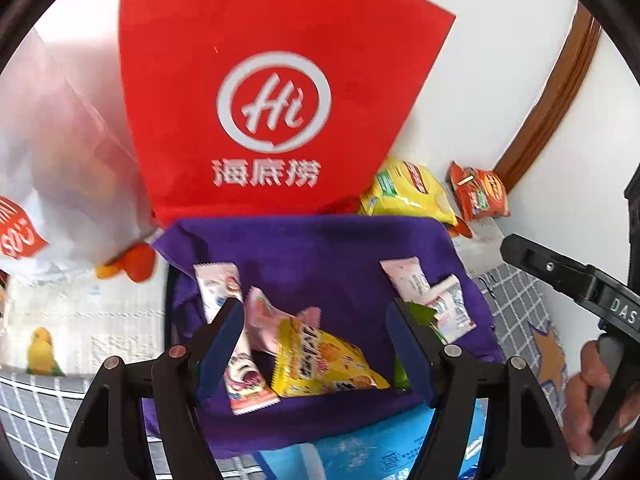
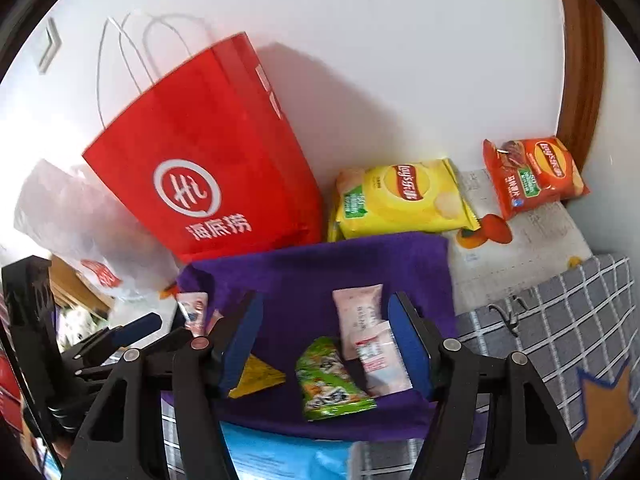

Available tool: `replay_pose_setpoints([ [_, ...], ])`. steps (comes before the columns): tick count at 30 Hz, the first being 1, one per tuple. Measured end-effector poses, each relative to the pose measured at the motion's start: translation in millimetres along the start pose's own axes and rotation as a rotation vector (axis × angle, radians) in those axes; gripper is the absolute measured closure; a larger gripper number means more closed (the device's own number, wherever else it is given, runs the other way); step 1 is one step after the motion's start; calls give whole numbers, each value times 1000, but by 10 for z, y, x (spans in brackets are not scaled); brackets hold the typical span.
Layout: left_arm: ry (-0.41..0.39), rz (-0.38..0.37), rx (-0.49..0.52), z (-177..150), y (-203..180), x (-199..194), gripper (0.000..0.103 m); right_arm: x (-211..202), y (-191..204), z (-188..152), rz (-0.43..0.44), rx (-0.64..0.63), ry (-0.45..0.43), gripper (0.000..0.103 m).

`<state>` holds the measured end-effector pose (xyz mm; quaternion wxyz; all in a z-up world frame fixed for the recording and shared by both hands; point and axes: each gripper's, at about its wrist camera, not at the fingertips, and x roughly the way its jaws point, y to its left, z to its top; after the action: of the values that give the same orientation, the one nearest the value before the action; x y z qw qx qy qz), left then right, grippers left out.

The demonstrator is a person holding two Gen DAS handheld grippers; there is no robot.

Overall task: Organize snacks
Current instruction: 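Open both grippers to drop the yellow and green bags onto the towel, then move both grippers back toward the remaining snacks beside the tissue box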

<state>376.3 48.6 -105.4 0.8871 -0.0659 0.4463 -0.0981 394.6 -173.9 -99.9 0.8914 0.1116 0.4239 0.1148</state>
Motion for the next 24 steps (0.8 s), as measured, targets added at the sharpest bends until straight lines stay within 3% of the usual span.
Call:
replay_pose_setpoints([
  [8,-33,-17,-27,59,97,-217,32,-250,177,-107,-62,-88,-38,37],
  [14,-39,-43,-35,62,70,-363,31,-500,126,-400,-109,-137,-37,37],
  [21,-88,-41,-10,37,-36,-691,31,-702,-115,-1015,-156,-137,24,37],
  [24,-131,-39,-9,10,-52,-936,31,-728,-229,-1336,-174,-126,66,43],
])
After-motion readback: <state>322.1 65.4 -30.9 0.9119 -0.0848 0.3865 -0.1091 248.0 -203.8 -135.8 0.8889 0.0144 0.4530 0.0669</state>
